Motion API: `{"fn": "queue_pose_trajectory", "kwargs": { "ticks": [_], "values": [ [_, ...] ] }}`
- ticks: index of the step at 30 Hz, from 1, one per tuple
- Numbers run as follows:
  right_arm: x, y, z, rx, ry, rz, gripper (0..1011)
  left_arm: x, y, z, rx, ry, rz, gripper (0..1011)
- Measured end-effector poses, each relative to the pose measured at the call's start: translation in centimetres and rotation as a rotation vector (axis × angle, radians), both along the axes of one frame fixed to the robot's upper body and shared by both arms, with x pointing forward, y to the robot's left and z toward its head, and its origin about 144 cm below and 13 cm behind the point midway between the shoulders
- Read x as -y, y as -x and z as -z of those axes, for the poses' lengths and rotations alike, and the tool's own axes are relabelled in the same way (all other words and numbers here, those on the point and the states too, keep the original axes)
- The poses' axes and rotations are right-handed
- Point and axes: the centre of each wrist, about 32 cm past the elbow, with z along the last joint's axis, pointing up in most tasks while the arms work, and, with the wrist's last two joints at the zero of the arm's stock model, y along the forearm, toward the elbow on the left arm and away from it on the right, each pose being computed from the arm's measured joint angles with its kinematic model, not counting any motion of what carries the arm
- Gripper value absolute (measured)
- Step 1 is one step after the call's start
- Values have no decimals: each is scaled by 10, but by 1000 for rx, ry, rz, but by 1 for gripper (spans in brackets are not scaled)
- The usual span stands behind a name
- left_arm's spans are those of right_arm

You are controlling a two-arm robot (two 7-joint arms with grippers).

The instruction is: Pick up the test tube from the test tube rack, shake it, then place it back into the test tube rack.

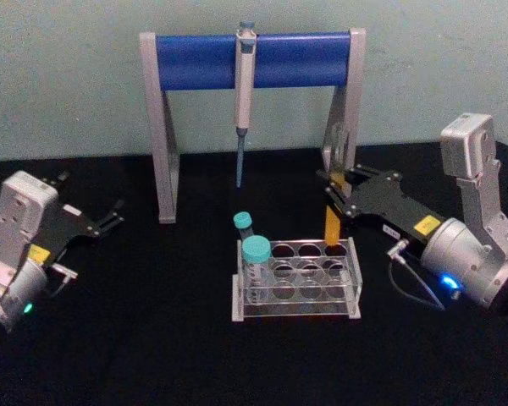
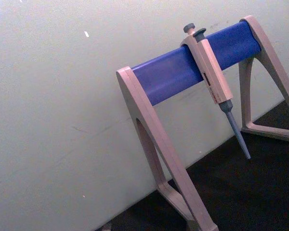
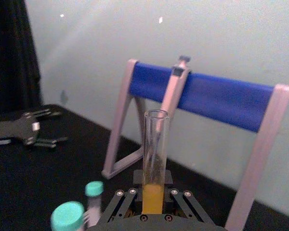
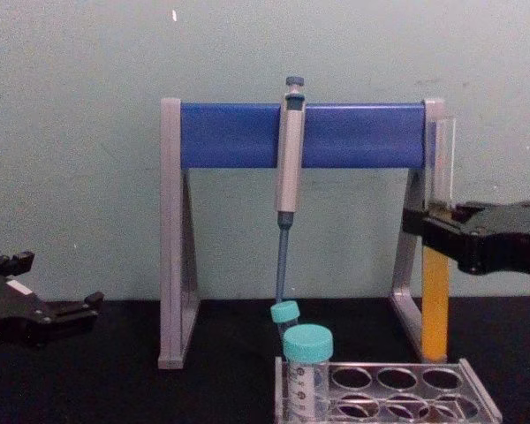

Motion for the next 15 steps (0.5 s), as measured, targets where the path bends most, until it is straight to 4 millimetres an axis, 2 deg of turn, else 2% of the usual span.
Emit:
{"fn": "queue_pose_trajectory", "kwargs": {
  "ticks": [8,15],
  "values": [
    [0,8,-5,-70,-17,-99,225,0,0,0,0,0,0,1001],
    [-12,2,0,-70,-81,-140,225,0,0,0,0,0,0,1002]
  ]
}}
